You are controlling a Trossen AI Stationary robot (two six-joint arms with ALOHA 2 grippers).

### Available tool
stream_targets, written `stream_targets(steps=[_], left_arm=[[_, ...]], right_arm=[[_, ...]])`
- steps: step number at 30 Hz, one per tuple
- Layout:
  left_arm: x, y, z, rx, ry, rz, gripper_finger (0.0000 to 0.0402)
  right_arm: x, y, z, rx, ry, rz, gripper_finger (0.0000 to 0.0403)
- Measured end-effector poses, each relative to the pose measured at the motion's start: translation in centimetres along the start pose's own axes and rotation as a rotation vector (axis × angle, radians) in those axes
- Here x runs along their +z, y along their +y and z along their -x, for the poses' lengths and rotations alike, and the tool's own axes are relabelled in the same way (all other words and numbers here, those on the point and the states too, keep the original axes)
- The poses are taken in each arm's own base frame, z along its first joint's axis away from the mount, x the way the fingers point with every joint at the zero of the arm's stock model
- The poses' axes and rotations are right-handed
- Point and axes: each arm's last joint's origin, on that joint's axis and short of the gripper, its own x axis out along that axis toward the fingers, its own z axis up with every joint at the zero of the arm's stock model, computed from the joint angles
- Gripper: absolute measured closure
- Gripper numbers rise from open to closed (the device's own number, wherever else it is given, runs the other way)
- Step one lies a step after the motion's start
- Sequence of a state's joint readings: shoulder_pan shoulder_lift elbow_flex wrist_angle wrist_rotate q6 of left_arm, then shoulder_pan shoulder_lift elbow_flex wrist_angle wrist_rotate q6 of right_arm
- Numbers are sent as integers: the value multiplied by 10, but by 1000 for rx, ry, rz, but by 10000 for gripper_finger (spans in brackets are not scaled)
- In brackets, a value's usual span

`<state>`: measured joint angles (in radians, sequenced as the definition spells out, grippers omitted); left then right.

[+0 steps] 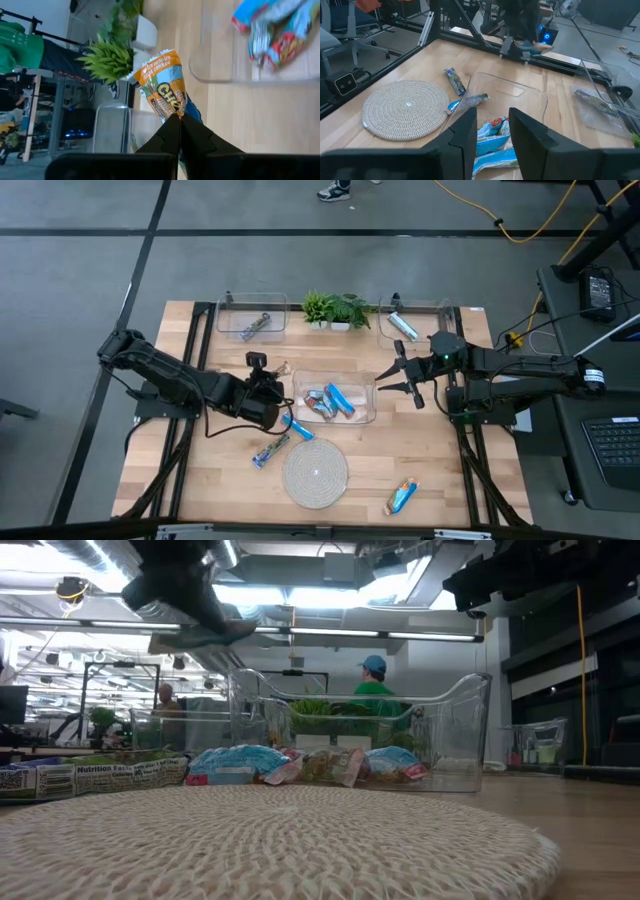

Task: Pick and place Granola Bars by type
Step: Put the left orange granola bar into the right transparent bin

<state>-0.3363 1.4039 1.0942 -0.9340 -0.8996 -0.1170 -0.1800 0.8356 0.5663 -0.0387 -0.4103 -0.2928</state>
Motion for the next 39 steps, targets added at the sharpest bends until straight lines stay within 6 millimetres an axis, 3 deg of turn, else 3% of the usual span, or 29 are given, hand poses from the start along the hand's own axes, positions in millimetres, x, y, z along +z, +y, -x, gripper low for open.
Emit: stream_targets(steps=[7,16,22,30,34,39], left_arm=[[28,8,8,-41,-160,9,400],[69,37,23,-136,-425,78,399],[77,54,11,-166,-498,93,401],[80,72,-4,-206,-548,123,401],[80,73,-5,-206,-551,118,399],[80,72,-5,-230,-564,112,400]], right_arm=[[0,0,0,-1,-3,1,287],[3,-1,0,-10,-34,15,287],[3,-4,-6,-12,-47,21,287],[4,-16,-31,-39,-132,38,284],[4,-21,-42,-41,-135,38,252],[13,-30,-56,-49,-138,39,179]])
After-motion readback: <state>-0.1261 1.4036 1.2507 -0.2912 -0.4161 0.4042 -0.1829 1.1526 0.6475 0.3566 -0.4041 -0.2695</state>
